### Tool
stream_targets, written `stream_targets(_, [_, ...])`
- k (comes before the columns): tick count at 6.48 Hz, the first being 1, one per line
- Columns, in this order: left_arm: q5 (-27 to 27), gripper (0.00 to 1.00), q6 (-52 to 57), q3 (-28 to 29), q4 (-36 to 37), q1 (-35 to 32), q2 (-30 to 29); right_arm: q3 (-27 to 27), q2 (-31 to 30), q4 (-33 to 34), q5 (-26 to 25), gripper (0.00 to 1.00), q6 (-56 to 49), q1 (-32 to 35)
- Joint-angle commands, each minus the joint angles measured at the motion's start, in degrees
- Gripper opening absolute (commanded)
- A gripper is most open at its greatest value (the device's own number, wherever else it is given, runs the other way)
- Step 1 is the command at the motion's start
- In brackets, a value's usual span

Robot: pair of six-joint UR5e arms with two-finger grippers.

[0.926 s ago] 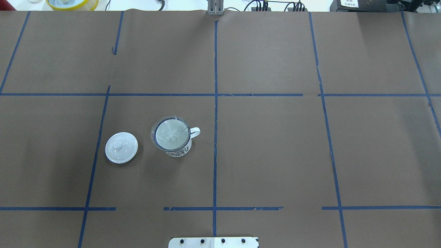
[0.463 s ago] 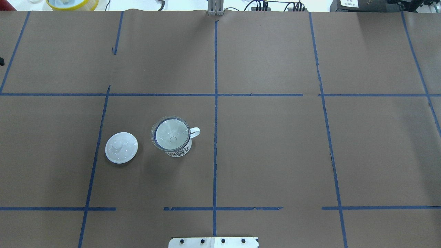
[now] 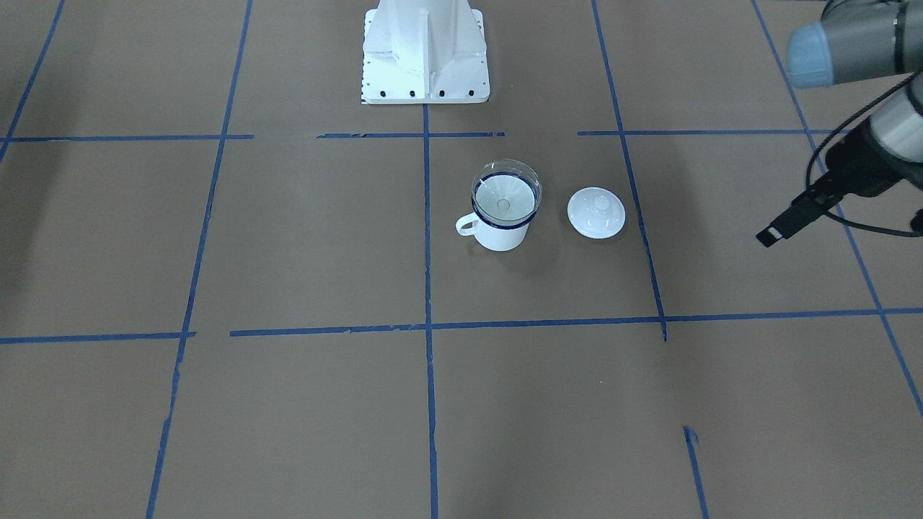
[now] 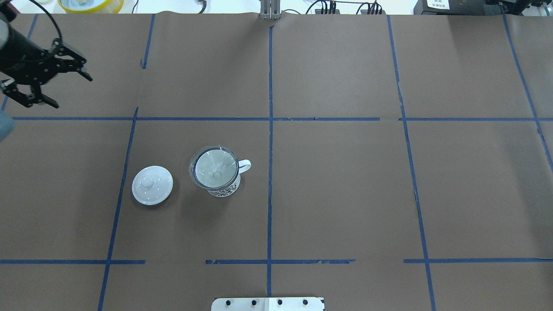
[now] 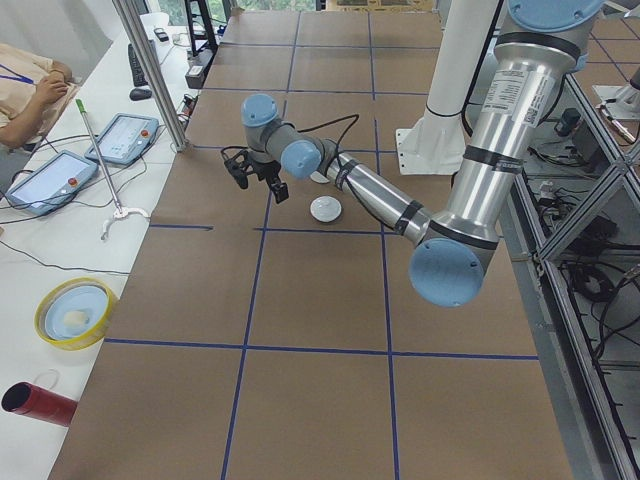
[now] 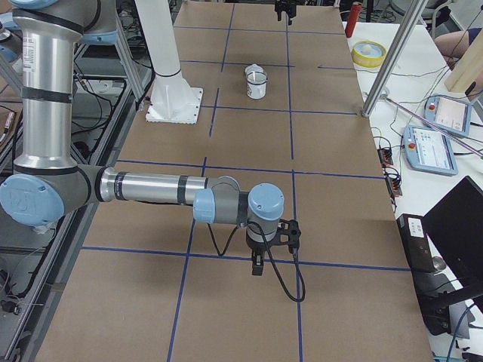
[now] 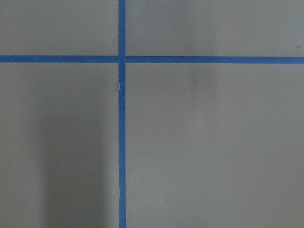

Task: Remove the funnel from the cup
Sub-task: 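Move the left gripper down over the mug and grasp the glass funnel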

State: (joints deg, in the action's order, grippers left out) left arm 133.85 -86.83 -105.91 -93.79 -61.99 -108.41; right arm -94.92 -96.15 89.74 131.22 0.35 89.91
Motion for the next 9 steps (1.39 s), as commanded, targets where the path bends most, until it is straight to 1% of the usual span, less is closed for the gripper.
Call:
stream_targets(1, [-4.01,0.99,-16.18,-0.79,3.77,6.59,-7.22,0.0,0.0,0.0,0.0,1.0,0.0,0.0])
stream_targets(2, [-4.38,0.99,-22.0,-0.18,8.84,10.36,-10.74,0.0,0.0,0.0,0.0,1.0,0.0,0.0])
stream_targets(3, [-9.26,0.99,-23.98,0.0,14.02,13.44,-15.56,0.0,0.0,0.0,0.0,1.0,0.0,0.0])
stream_targets(4, [-10.0,0.99,-28.35,1.83,14.6,17.39,-17.78,0.09,0.0,0.0,0.0,1.0,0.0,0.0])
stream_targets(5, [-10.1,0.99,-28.74,5.59,16.95,18.82,-21.46,0.0,0.0,0.0,0.0,1.0,0.0,0.0])
stream_targets(6, [-13.58,0.98,-30.13,5.71,18.19,22.31,-22.1,0.0,0.0,0.0,0.0,1.0,0.0,0.0])
stream_targets(7, [-15.27,0.96,-30.23,6.58,18.12,24.09,-23.15,0.0,0.0,0.0,0.0,1.0,0.0,0.0])
stream_targets(8, [-16.24,0.95,-30.24,8.5,18.12,24.11,-24.73,0.0,0.0,0.0,0.0,1.0,0.0,0.0])
stream_targets(9, [-16.77,0.94,-30.24,9.05,17.86,24.19,-25.18,0.0,0.0,0.0,0.0,1.0,0.0,0.0])
